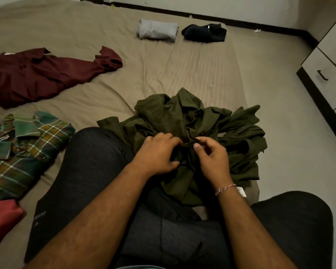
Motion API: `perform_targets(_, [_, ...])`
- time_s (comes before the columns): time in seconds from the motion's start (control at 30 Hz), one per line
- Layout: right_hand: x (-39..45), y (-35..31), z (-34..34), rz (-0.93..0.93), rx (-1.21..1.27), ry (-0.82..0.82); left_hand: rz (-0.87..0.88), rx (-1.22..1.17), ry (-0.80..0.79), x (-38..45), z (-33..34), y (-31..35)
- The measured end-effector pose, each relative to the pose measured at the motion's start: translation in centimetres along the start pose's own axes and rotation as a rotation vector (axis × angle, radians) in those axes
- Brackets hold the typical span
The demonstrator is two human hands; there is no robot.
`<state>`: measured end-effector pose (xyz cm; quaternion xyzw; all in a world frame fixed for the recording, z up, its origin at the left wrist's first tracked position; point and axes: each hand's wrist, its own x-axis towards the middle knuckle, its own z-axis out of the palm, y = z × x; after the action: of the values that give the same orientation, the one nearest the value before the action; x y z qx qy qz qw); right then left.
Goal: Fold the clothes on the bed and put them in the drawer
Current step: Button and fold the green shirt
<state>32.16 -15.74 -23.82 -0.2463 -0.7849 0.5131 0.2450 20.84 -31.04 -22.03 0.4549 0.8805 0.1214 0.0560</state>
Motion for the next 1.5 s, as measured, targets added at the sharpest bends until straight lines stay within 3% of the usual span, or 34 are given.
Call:
perform_targets(0.07, [0.1, 0.0, -0.4, 0.009, -0.003, -0.005, -0.028, 0.004, 0.151, 0.5, -0.1, 0.3])
perform_targets(0.17, [-0.2, -1.1, -1.2, -0.018, 0.027, -0.017, -0.024, -0.339, 0.534, 0.7, -1.4, 0.0])
perform_targets(0.23, [-0.5, -2.1, -2.3, -0.104, -0.031, -0.092, 0.060, -0.408, 0.620, 0.7, -2.5, 0.0])
perform_targets(0.3, [-0.6, -2.6, -3.8, -0.167, -0.201, -0.178, 0.135, -0.402, 0.638, 1.0, -3.7, -0.1])
perform_targets(0.4, [-0.2, -2.0, -5.6, -0.104, -0.313, -0.261, 0.170, -0.330, 0.637, 2.0, -5.6, -2.2])
perform_targets(0.53, [0.0, -2.2, -7.5, 0.007, -0.156, -0.226, 0.152, -0.267, 0.496, 2.4, -6.7, -6.0])
perform_targets(0.63, [1.5, -4.5, -8.1, 0.066, 0.022, -0.179, 0.092, -0.346, 0.467, 4.2, -8.1, -6.9])
perform_targets(0.73, [6.5, -5.7, -7.9, 0.158, 0.012, -0.144, 0.054, -0.390, 0.405, 9.0, -11.4, -6.9])
perform_targets(0.8, [11.5, -7.2, -7.7, 0.147, -0.218, -0.079, 0.047, -0.315, 0.320, 12.9, -14.2, -6.7])
perform_targets(0.87, [16.0, -9.8, -8.1, 0.034, -0.417, 0.123, 0.042, -0.306, 0.380, 16.2, -17.0, -5.6])
perform_targets(1.0, [18.0, -16.5, -9.7, -0.322, -0.319, 0.558, 0.147, -0.352, 0.896, 17.5, -22.1, -0.9])
perform_targets(1.07, [15.9, -16.7, -9.4, -0.491, -0.345, 0.629, 0.259, -0.297, 1.014, 15.4, -21.4, 0.8])
perform_targets(1.13, [13.5, -13.5, -8.0, -0.543, -0.495, 0.556, 0.304, -0.165, 0.966, 12.7, -17.2, 1.1])
perform_targets(1.23, [9.7, -6.6, -5.7, -0.342, -0.768, 0.234, 0.203, -0.156, 0.737, 8.6, -8.1, 0.5])
perform_targets(1.3, [6.0, -3.4, -4.4, -0.145, -0.720, 0.055, 0.088, -0.327, 0.602, 5.1, -3.1, 1.0])
perform_targets(1.4, [1.4, -1.6, -3.7, 0.130, -0.435, 0.040, -0.064, -0.595, 0.578, 1.4, 0.3, 2.8])
perform_targets(1.5, [-1.3, -1.4, -3.3, 0.262, -0.157, 0.105, -0.127, -0.737, 0.585, -0.7, 0.4, 4.7])
